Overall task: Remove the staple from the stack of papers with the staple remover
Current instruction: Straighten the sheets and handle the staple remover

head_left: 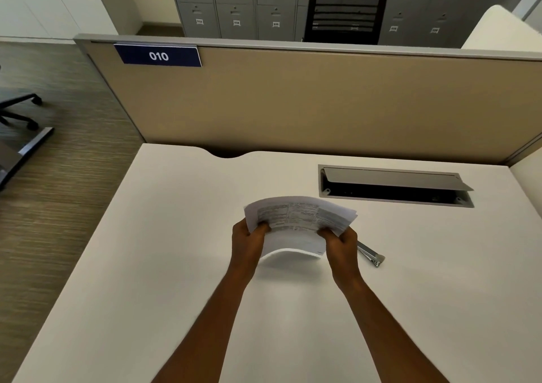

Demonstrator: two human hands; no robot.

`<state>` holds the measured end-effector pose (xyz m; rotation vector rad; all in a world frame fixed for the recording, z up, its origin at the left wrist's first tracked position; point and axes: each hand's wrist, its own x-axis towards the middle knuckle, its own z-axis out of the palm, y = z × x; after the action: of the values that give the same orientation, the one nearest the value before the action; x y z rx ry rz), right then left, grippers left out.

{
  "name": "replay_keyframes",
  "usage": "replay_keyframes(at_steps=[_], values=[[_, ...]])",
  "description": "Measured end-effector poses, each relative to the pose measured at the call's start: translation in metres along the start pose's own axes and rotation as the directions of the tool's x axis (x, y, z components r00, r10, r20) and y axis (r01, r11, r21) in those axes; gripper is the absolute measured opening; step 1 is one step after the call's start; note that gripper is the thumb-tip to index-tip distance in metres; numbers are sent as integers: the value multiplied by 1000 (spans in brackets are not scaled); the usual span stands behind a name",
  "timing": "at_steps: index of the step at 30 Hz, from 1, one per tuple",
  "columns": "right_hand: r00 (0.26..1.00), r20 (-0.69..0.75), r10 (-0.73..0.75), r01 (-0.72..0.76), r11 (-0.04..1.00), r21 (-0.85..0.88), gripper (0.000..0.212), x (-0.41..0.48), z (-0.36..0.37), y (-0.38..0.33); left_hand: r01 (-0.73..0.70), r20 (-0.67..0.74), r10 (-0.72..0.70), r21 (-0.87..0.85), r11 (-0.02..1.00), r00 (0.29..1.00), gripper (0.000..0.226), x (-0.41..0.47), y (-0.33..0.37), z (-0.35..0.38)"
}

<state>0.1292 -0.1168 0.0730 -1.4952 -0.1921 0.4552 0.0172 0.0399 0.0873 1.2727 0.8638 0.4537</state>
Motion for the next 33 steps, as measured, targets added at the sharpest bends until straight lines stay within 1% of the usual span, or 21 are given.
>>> replay_keyframes(at_steps=[4,6,10,12,15,17,20,22,25,27,29,30,31,33], values=[[999,2,41,-41,999,-2,35,-1,2,8,16,2,-16,35,999,1000,24,-1,-8,-1],[999,-8,45,-45,999,-19,35,-1,1,12,2,-10,-1,54,999,1000,21,-4,-12,0],[1000,-3,13,-13,999,-37,37,1,-1,13,-41,-34,42,32,999,999,20,-3,-17,-2],[1000,-2,7,-7,998,-65,35,1,0,15,-35,-19,35,16,999,999,21,-2,-20,-2],[1000,-22,17,-19,991,-132,35,-1,0,21,-3,-18,3,45,999,1000,24,-1,-26,0],[1000,-21,-12,8,985,-173,36,-1,0,20,-2,-14,3,57,998,1000,28,2,-27,0],[999,9,-50,51,975,-217,37,3,-1,14,-14,-15,15,63,998,1000,23,8,-21,-1],[997,22,-75,78,972,-220,35,3,-4,8,-45,11,44,70,997,999,22,9,-16,-2],[994,0,-109,108,982,-157,31,4,-9,-1,-172,94,159,149,974,983,20,13,-7,-9],[994,-44,-100,96,991,-90,28,5,-14,-6,-209,134,184,207,956,974,20,17,-5,-18],[992,-106,-72,71,997,-7,26,8,-18,-11,-170,127,146,211,963,981,20,19,-6,-29],[990,-131,-52,57,998,35,28,9,-20,-13,-132,116,112,176,975,987,20,19,-7,-34],[989,-147,-33,46,996,80,31,10,-21,-15,-87,105,75,116,989,992,21,18,-9,-39],[989,-148,18,12,980,200,38,10,-21,-15,24,93,-18,-69,997,995,27,15,-10,-43]])
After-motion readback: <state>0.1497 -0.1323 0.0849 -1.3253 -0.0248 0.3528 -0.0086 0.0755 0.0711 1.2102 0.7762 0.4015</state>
